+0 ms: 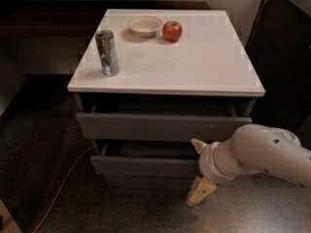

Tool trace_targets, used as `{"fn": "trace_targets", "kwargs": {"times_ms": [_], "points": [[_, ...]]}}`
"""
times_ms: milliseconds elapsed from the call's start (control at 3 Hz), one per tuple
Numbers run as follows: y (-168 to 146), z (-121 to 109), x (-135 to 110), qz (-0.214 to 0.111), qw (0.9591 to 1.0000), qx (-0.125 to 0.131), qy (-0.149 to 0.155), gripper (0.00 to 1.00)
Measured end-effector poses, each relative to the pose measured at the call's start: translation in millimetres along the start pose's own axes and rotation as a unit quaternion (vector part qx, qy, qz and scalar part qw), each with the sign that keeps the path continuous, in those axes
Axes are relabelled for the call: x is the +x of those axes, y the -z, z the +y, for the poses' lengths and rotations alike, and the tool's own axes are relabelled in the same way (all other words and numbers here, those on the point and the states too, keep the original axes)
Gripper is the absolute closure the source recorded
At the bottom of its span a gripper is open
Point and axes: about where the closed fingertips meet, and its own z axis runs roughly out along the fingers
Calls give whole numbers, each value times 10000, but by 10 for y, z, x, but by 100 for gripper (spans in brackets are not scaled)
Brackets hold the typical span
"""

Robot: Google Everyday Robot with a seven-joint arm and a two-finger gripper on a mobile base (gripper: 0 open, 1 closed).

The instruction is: Place redbull can into middle drawer

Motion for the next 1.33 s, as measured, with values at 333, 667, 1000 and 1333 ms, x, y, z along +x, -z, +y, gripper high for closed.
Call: {"fn": "trace_targets", "kwargs": {"times_ms": [333, 667, 1000, 1333], "points": [[-375, -11, 169, 83, 9999, 58, 60, 0], [-596, -34, 262, 259, 9995, 58, 164, 0], [-609, -46, 257, 277, 9994, 67, 197, 0], [-863, -89, 372, 384, 9987, 69, 326, 0]]}}
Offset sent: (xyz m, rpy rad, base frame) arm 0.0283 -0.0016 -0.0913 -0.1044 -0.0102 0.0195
